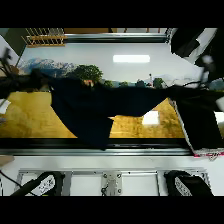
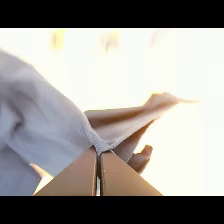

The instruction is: Fold the clothes and pants, and hang the long-sleeved shirts on hangers.

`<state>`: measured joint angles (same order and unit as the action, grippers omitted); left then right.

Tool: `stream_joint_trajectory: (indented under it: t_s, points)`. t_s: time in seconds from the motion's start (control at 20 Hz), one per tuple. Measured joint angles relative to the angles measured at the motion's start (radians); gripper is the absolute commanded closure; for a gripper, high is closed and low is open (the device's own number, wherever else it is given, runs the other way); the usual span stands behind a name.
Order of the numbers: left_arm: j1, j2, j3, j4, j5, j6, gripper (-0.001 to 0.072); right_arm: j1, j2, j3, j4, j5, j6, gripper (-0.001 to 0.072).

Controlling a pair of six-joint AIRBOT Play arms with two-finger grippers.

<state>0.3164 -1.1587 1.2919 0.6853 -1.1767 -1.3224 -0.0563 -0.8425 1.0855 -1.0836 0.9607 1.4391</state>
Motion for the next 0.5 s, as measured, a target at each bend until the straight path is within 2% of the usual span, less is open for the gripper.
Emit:
stream_joint_trajectory:
  t_s: [0.2,0.5]
  points:
    - [0.008,0.211,0.149,0.0,-0.04,0.0,0.0701,-0.124,0.128,0.186,-0.018,0.036,0.0,0.0702]
    - [0.011,0.5,0.209,0.002,-0.046,-0.041,0.0701,-0.233,0.276,0.271,-0.056,0.05,0.0,0.0702]
